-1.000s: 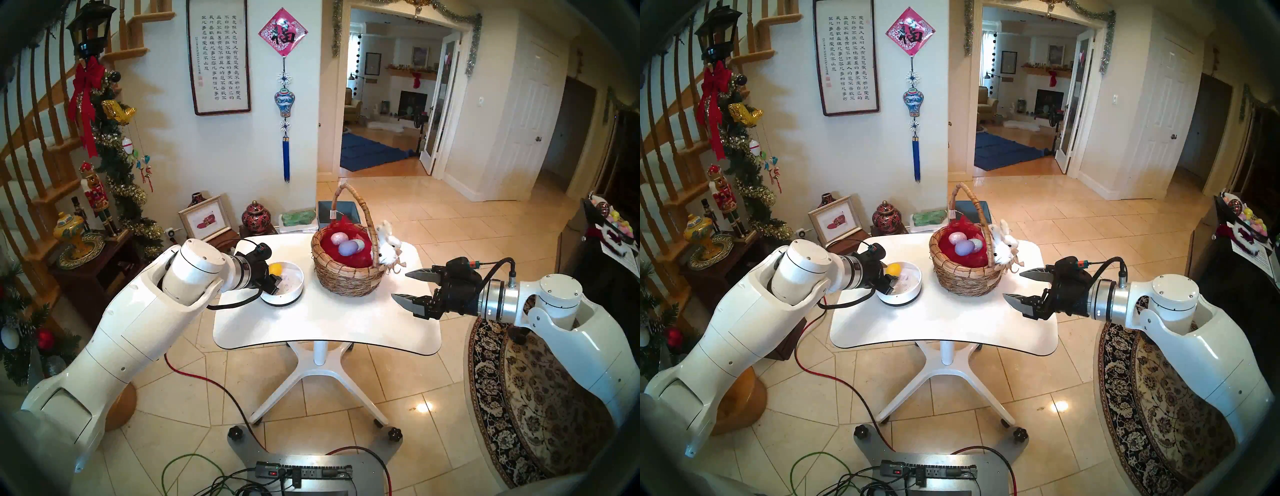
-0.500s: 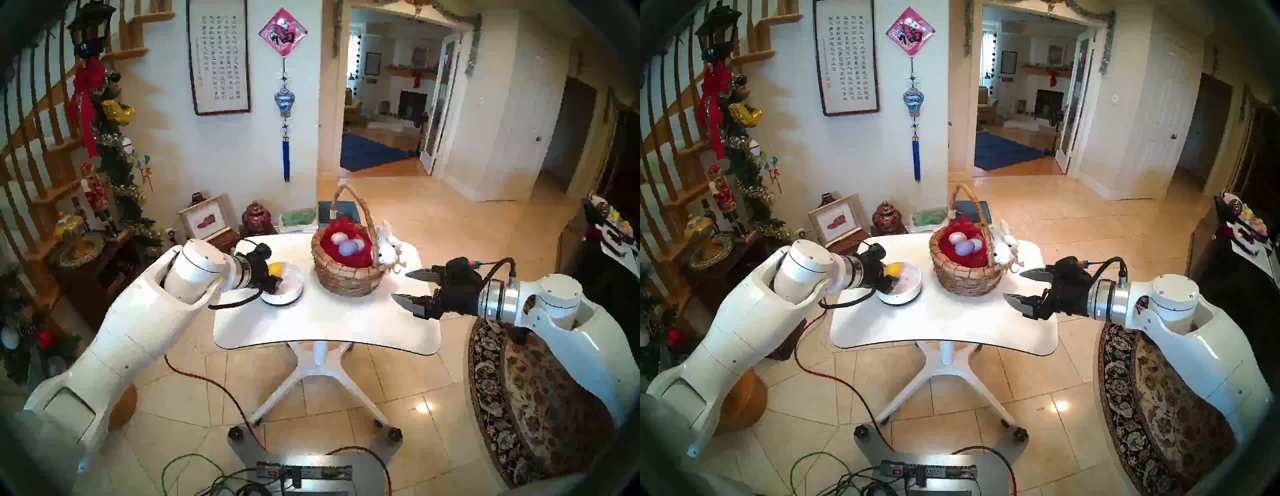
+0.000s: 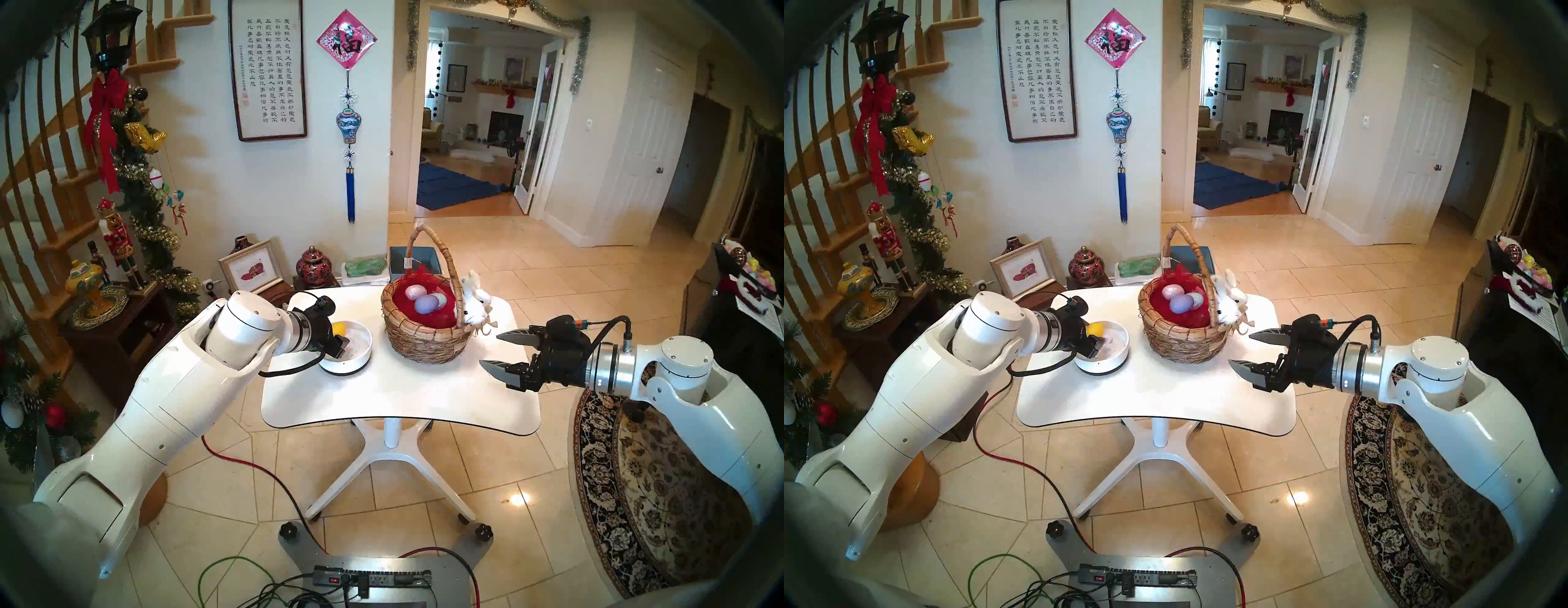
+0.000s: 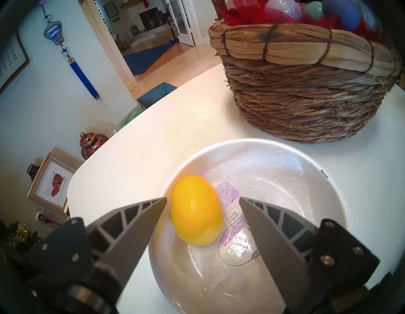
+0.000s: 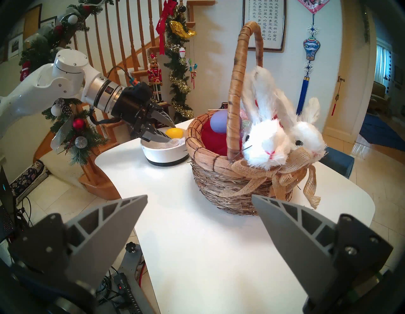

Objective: Put easter egg into basket

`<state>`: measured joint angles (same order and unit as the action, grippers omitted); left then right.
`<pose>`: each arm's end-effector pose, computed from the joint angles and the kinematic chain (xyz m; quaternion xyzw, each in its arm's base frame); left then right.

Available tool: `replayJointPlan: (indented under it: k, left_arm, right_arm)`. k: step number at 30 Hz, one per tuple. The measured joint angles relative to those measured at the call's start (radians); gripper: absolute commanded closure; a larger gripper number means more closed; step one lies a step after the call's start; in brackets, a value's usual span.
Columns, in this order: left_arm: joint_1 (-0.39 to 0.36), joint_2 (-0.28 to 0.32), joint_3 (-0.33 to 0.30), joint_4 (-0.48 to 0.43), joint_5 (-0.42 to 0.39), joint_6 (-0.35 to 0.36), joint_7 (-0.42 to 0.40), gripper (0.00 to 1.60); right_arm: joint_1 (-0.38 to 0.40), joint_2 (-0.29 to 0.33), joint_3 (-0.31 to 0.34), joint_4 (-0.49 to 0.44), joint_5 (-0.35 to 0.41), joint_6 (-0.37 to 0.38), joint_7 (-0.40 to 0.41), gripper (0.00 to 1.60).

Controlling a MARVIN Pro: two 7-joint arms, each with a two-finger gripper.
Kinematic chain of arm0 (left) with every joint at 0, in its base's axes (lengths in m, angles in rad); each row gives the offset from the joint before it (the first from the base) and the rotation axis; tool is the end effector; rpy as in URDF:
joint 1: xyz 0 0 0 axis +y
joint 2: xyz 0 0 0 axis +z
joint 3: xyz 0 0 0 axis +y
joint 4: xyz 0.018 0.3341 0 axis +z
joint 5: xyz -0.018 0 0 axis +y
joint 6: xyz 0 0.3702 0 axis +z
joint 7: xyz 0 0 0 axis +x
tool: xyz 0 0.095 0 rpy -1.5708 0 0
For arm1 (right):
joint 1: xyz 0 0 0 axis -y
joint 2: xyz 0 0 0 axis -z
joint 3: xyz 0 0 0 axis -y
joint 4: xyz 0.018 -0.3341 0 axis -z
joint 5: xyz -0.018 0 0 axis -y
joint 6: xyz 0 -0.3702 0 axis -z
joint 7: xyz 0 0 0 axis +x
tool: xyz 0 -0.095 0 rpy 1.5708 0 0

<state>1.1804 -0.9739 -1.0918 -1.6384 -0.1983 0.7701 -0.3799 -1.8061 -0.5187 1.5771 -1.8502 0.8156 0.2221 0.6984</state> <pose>0.5259 0.0035 -0.2725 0.8340 -0.3506 0.4253 0.0245 0.3929 -0.1464 -0.2403 -0.7434 -0.3536 -0.5013 0.2664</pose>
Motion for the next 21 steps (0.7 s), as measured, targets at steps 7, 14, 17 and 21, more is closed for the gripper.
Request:
replayJointPlan:
  k: [7, 14, 17, 21]
  left_arm:
    - [0.000, -0.001, 0.000, 0.000, 0.004, 0.000, -0.003, 0.59]
    - [0.001, 0.000, -0.001, -0.001, 0.007, 0.000, -0.005, 0.43]
    - [0.002, 0.004, -0.001, -0.001, 0.009, 0.000, -0.007, 0.51]
    - [0.004, 0.010, -0.001, -0.001, 0.011, -0.001, -0.010, 0.87]
  right_arm:
    - [0.000, 0.000, 0.000, 0.000, 0.000, 0.000, 0.000, 0.00]
    - [0.000, 0.000, 0.000, 0.000, 0.000, 0.000, 0.000, 0.00]
    - [0.000, 0.000, 0.000, 0.000, 0.000, 0.000, 0.000, 0.00]
    - [0.000, 0.000, 0.000, 0.000, 0.000, 0.000, 0.000, 0.00]
